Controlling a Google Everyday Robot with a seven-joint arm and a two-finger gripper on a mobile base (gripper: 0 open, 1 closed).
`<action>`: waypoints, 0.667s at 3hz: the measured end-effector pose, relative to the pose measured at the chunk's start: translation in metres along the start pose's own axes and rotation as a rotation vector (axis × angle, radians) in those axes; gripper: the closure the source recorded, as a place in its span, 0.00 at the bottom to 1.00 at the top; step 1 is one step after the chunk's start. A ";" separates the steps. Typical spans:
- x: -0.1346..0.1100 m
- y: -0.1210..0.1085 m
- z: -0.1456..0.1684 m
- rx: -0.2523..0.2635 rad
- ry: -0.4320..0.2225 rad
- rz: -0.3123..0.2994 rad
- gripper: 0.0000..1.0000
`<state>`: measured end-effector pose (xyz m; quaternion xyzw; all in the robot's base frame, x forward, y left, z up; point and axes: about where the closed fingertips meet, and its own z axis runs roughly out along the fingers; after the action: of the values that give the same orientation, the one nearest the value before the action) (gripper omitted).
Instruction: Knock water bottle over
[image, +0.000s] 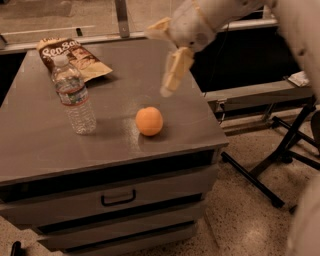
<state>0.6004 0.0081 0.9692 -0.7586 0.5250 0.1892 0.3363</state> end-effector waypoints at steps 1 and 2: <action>-0.036 -0.004 0.028 -0.105 -0.161 -0.100 0.00; -0.060 -0.003 0.052 -0.164 -0.266 -0.123 0.00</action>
Offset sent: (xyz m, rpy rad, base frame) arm -0.0302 0.1179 -0.0105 0.2577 0.1754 0.3741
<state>0.5839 0.0856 0.9716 -0.7824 0.4113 0.3094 0.3506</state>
